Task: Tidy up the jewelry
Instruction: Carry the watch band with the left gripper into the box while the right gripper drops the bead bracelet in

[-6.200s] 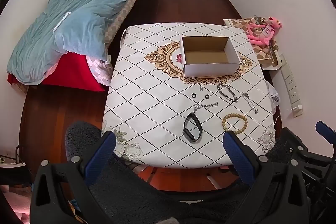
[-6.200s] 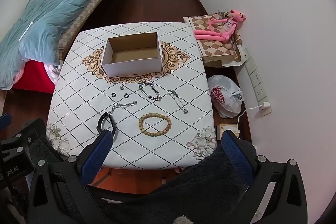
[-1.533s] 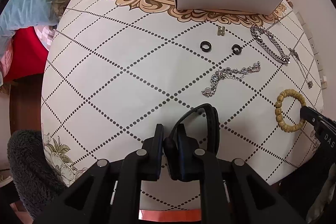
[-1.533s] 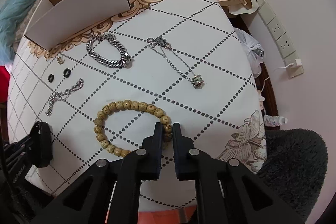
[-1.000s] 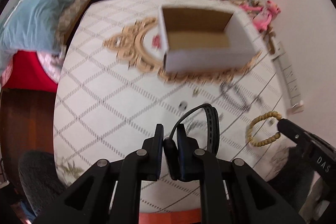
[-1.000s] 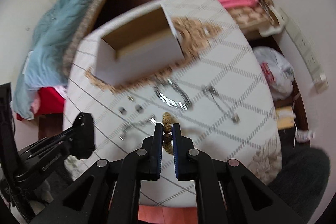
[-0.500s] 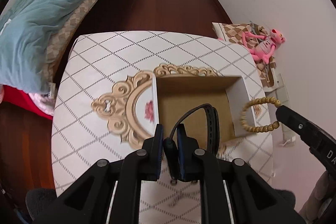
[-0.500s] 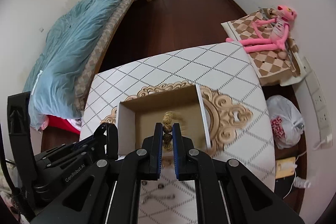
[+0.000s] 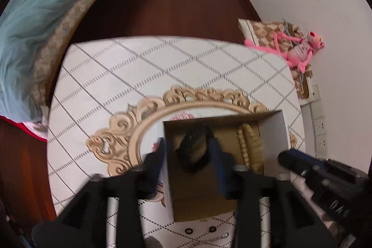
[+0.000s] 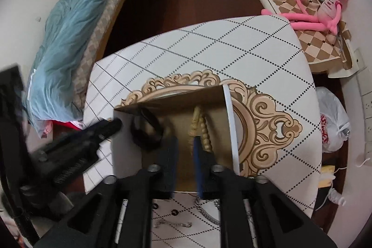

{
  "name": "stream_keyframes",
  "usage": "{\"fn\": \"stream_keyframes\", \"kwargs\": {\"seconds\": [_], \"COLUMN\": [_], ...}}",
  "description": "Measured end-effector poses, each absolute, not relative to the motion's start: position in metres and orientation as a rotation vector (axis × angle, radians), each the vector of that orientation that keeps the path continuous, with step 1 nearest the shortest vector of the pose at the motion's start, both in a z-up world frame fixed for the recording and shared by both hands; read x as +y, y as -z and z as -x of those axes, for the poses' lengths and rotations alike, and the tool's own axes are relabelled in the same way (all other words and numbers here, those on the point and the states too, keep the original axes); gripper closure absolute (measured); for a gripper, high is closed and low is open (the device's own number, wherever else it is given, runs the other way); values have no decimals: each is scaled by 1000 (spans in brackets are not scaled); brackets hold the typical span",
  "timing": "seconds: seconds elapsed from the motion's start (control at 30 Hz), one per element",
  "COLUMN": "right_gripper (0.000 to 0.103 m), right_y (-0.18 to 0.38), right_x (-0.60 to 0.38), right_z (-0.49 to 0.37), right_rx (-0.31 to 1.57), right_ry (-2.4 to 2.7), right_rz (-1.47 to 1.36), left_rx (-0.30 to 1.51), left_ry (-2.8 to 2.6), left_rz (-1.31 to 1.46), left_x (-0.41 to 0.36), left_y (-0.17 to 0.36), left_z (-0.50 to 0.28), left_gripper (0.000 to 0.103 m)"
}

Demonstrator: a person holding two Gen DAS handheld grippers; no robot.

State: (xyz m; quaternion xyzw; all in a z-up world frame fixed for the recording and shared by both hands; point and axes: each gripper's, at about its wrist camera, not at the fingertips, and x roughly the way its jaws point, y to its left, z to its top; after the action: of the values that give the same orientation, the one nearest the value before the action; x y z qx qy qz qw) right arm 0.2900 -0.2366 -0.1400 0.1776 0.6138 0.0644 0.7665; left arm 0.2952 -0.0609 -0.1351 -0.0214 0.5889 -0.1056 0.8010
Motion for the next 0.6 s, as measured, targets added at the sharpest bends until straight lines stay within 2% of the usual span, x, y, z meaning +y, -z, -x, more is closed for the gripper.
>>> {"fn": "stream_keyframes", "kwargs": {"seconds": [0.03, 0.07, 0.13, 0.17, 0.23, 0.27, 0.3, 0.6], "right_gripper": [54, 40, 39, 38, 25, 13, 9, 7], "right_y": [140, 139, 135, 132, 127, 126, 127, 147], "right_x": [-237, -237, -236, -234, -229, -224, -222, -212], "right_z": [-289, -287, -284, -281, -276, -272, -270, -246], "right_rx": [1331, 1326, 1315, 1307, 1289, 1280, 1274, 1254], "right_ry": [-143, -145, -137, -120, -67, -31, -5, 96], "right_rz": [-385, -379, -346, -315, -218, -158, -117, -5], "left_rx": [1253, 1235, 1216, 1208, 1191, 1183, 1176, 1138], "left_ry": [220, 217, 191, 178, 157, 143, 128, 65], "left_rz": [48, 46, 22, 12, -9, -23, -35, -94], "left_x": [-59, -56, -53, -52, -48, -46, -44, -37], "left_y": [132, 128, 123, 121, 121, 122, 123, 137], "left_z": [-295, -294, -293, -292, -288, -285, -282, -251], "left_gripper": [28, 26, 22, 12, 2, 2, 2, 2]}}
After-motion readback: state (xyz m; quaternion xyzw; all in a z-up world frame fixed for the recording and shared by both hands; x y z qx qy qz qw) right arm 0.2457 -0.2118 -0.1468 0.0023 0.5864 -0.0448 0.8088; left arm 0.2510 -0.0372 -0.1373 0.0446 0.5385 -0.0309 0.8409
